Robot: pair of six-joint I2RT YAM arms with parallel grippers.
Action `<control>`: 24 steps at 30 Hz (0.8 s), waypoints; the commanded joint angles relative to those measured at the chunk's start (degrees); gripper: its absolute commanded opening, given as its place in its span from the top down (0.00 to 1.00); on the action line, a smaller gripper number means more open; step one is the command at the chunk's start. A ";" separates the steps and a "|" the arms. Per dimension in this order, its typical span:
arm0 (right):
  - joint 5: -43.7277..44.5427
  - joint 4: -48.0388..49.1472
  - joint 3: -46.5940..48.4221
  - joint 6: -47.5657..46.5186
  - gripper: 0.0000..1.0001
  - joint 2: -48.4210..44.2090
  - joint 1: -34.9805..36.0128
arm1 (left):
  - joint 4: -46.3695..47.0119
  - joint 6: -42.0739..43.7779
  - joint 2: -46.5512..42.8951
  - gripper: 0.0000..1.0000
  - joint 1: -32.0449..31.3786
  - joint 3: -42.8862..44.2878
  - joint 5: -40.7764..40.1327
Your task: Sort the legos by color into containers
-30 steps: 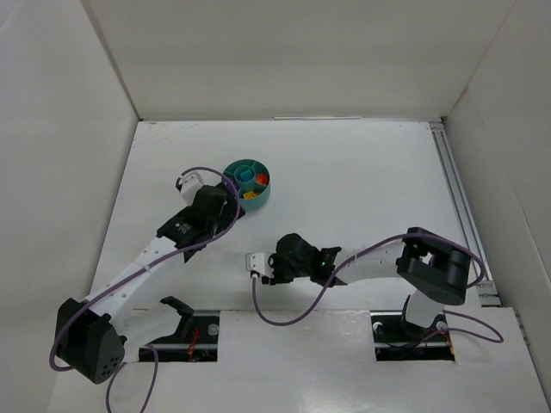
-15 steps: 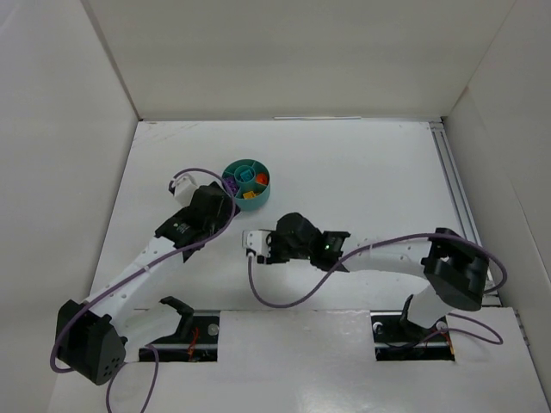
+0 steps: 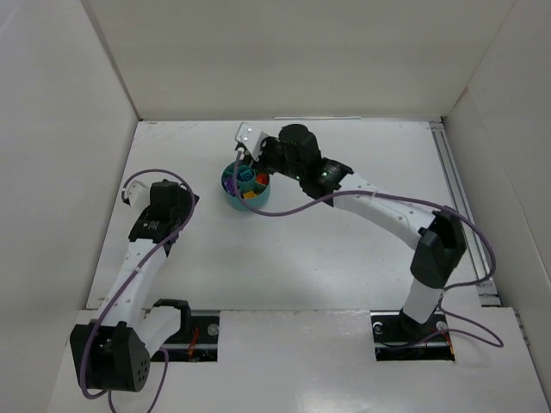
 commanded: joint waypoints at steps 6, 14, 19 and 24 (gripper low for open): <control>6.68 -8.09 18.78 9.77 0.73 16.68 0.57 | 1.48 2.69 -1.01 0.01 1.76 -0.52 2.01; 9.15 -11.24 32.93 12.42 0.71 28.64 0.57 | 3.23 3.93 0.65 0.01 2.29 -1.05 3.15; 8.54 -11.78 39.36 13.65 0.70 33.92 0.57 | 4.28 4.98 1.88 0.01 2.82 -1.57 3.77; 8.54 -11.78 42.00 14.18 0.67 36.91 0.57 | 4.82 6.03 2.42 0.01 2.82 -1.57 4.38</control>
